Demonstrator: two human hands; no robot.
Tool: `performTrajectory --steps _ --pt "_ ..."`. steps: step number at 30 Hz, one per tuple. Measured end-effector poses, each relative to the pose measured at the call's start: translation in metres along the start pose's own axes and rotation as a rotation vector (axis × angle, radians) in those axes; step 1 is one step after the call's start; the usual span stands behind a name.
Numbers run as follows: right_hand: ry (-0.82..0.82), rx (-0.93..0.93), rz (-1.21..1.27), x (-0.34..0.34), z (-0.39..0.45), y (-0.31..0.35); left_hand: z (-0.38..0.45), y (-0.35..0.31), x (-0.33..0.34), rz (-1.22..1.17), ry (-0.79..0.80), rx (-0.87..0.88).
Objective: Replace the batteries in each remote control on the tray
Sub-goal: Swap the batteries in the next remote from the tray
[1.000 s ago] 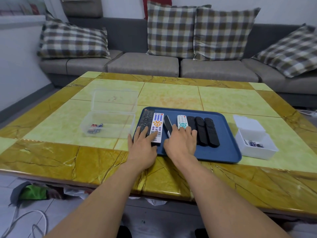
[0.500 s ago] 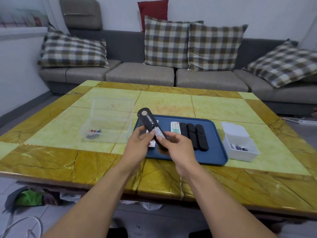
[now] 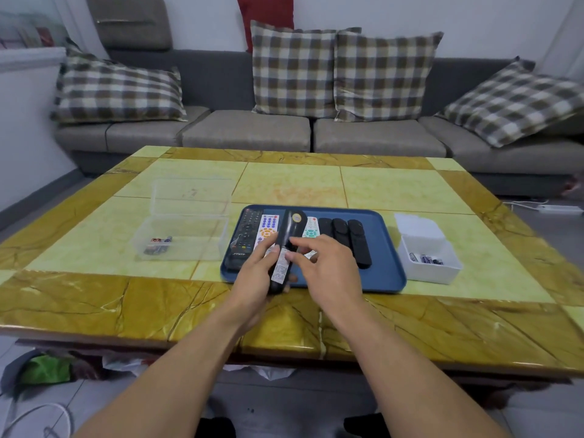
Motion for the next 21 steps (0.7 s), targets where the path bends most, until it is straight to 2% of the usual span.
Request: performTrajectory --steps 6,11,15,17,21 --pt "0.073 0.023 -0.068 0.002 0.009 -0.004 0.010 0.005 0.001 0.026 -0.003 -0.007" --pt "0.239 0.101 0.199 0.005 0.006 -0.003 0.014 0.009 -0.001 0.043 -0.061 -0.021" --pt "0.061 0.211 0.302 -0.005 0.014 -0.017 0.018 0.006 -0.005 -0.032 -0.122 -0.034" --pt "-0.018 0.274 0.184 -0.016 0.019 -0.036 0.018 0.005 -0.006 -0.063 -0.119 -0.051" --pt "-0.015 0.373 -0.038 -0.023 0.015 -0.073 0.016 0.003 -0.008 -0.148 -0.100 -0.096"
Point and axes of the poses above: each hand's wrist, its own z-axis towards the middle knuckle, its own x-axis out of the palm, y = z × x, the point moved 2 cm from there along z, towards the middle knuckle, and after that the axes turned 4 degrees about -z, right-handed, at the moved point
